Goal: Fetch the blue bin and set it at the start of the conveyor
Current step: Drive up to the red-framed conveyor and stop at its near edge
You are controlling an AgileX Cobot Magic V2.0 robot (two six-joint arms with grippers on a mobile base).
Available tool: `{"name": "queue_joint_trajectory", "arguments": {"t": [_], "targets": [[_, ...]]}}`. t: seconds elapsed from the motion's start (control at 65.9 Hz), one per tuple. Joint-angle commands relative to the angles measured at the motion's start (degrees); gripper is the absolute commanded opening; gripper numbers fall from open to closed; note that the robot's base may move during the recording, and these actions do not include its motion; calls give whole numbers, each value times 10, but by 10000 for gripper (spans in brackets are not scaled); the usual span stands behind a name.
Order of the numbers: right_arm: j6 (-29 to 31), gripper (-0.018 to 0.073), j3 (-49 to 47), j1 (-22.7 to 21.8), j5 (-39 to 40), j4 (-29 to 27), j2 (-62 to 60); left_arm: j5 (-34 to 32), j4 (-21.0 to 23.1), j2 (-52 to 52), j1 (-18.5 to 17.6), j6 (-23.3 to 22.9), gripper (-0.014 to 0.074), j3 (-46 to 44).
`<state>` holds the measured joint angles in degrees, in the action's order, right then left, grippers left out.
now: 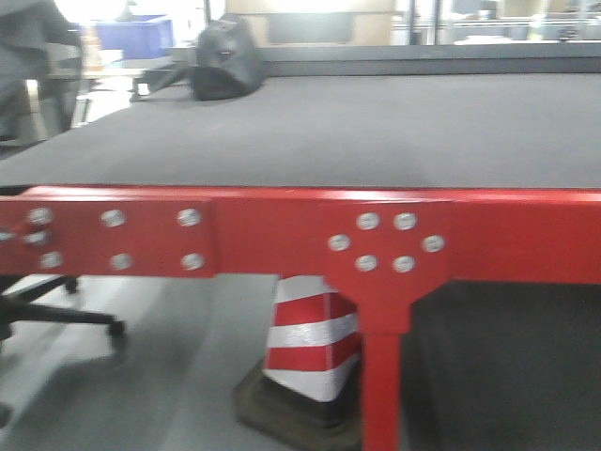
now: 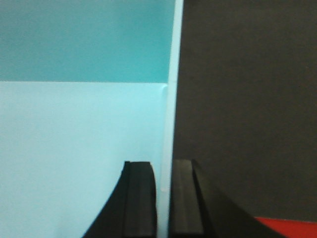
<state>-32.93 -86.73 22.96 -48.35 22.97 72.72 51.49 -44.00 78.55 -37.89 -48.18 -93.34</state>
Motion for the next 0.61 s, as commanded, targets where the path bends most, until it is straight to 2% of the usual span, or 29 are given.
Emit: {"name": "queue_joint_trajectory", "arguments": {"t": [0.0,0.592], "targets": [[4,-153,-7,1,23,14,-7,-22,-18,-6,0,1,-111,-6],[4,-153,-7,1,23,14,-7,-22,-18,-6,0,1,-111,-6]]}}
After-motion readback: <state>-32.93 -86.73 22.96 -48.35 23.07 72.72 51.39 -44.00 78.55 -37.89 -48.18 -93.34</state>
